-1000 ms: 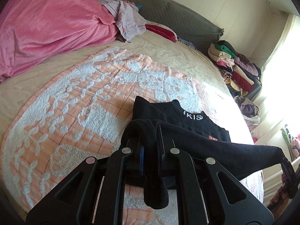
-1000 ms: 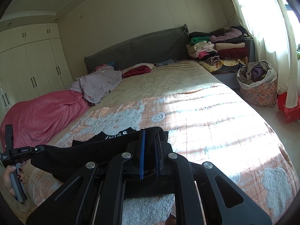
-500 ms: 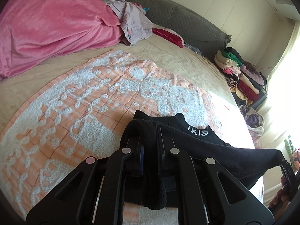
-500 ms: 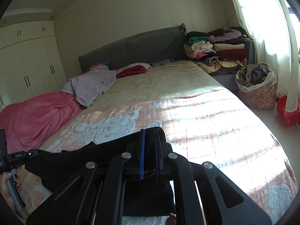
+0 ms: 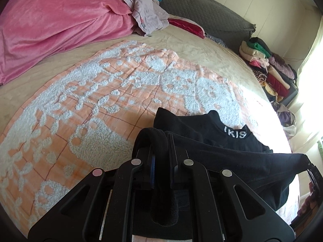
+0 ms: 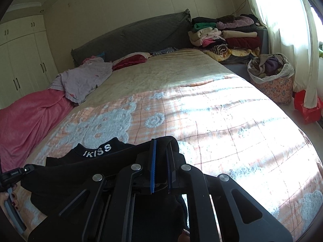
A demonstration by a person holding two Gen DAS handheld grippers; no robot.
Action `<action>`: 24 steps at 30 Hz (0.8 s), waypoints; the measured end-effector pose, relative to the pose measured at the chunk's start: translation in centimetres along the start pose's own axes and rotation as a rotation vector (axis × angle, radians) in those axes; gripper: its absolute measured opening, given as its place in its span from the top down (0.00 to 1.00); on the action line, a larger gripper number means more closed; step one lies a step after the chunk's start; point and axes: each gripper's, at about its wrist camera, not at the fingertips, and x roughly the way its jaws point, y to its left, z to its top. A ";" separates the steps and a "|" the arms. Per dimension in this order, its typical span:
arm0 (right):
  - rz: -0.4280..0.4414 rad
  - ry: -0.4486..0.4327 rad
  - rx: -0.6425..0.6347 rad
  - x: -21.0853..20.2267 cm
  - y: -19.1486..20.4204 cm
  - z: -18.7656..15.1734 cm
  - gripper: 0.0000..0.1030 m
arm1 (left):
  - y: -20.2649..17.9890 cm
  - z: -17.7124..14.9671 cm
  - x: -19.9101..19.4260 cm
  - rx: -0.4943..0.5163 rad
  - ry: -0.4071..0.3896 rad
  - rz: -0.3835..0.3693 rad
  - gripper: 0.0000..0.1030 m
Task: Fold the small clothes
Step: 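Lay the hem near the collar and open both grippers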
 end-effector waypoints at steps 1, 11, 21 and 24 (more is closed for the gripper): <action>-0.010 0.005 -0.007 0.3 0.1 -0.1 0.93 | -0.1 -0.1 0.2 0.011 0.004 0.005 0.96; -0.062 0.033 -0.041 1.5 0.3 -1.3 0.59 | 0.0 -0.9 0.9 0.076 0.017 0.048 0.57; -0.045 -0.007 -0.046 -1.6 -0.1 -2.0 0.35 | 0.5 -0.8 -2.0 0.074 -0.063 0.037 0.40; -0.038 -0.011 -0.072 -2.8 0.3 -2.4 0.32 | 0.2 -0.8 -3.0 0.083 -0.091 0.020 0.40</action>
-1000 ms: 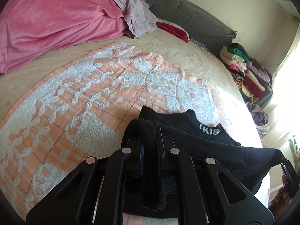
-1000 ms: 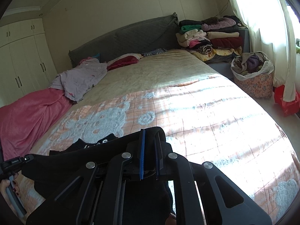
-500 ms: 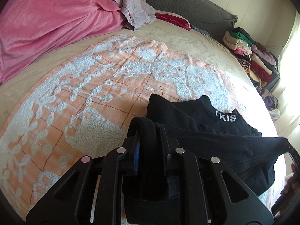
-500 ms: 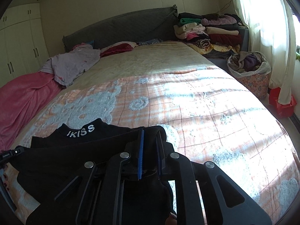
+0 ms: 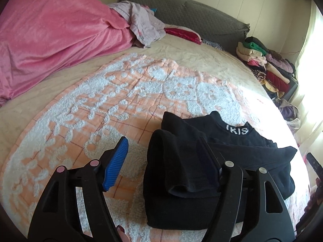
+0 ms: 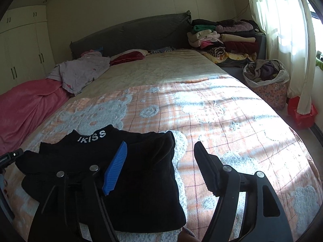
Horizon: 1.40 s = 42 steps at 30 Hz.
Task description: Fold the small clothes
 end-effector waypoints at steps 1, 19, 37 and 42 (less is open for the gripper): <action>0.003 0.000 -0.010 -0.3 0.2 -0.1 0.31 | -0.2 0.0 -0.3 0.003 -0.008 0.001 0.40; 0.113 0.124 -0.243 -0.5 6.5 -3.4 0.65 | -5.4 -4.6 -2.4 0.241 0.017 -0.087 0.75; 0.106 0.271 -0.274 7.1 9.9 -5.9 0.66 | -6.9 -5.1 3.0 0.318 0.112 0.064 0.73; 0.105 0.269 -0.276 9.2 10.4 -4.6 0.65 | -6.7 -3.8 4.3 0.263 0.112 0.064 0.73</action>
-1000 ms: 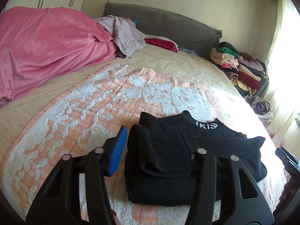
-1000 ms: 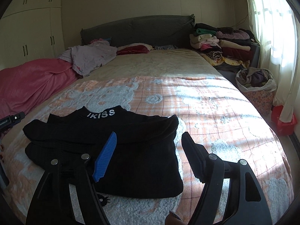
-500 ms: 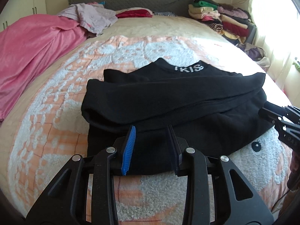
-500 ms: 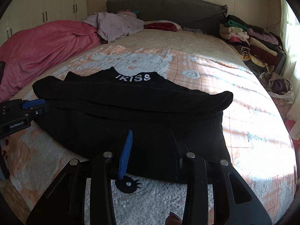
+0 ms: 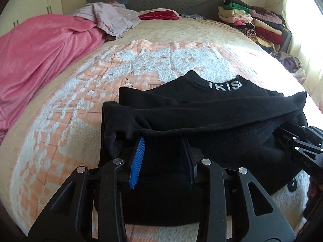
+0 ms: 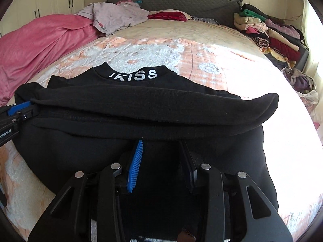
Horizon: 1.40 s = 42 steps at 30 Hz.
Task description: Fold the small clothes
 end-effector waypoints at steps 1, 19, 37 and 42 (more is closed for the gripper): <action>0.004 0.003 0.005 0.3 -0.1 0.4 0.65 | 0.3 0.4 0.2 -0.025 -0.005 0.001 0.73; 0.030 -0.022 0.186 3.1 -2.7 7.9 0.65 | 8.4 4.4 -2.7 -0.410 -0.260 0.002 0.50; -0.143 -0.031 0.290 -2.0 -12.7 1.0 0.36 | 9.3 2.7 1.3 -0.335 0.053 0.061 0.52; -0.139 0.016 0.284 -0.1 -12.6 1.0 0.33 | 7.9 2.8 4.6 -0.299 0.126 0.035 0.51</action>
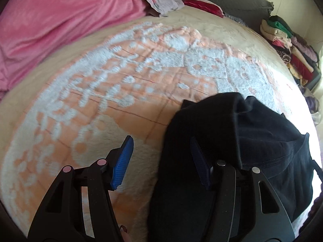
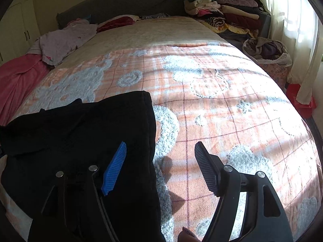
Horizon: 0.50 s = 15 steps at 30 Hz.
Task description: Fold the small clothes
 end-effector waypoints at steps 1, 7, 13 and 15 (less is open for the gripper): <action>0.001 0.003 -0.004 0.3 0.2 0.1 0.33 | -0.3 0.2 0.1 -0.001 -0.002 -0.015 0.50; 0.008 0.012 -0.009 1.7 0.9 0.8 0.33 | -0.6 1.9 0.0 -0.061 -0.080 -0.058 0.44; 0.006 0.001 -0.021 1.7 1.0 1.4 0.33 | 2.0 2.3 0.2 -0.187 -0.054 -0.089 0.44; 0.010 0.002 -0.039 1.9 1.4 1.8 0.33 | 2.0 2.4 0.2 -0.169 -0.043 -0.111 0.42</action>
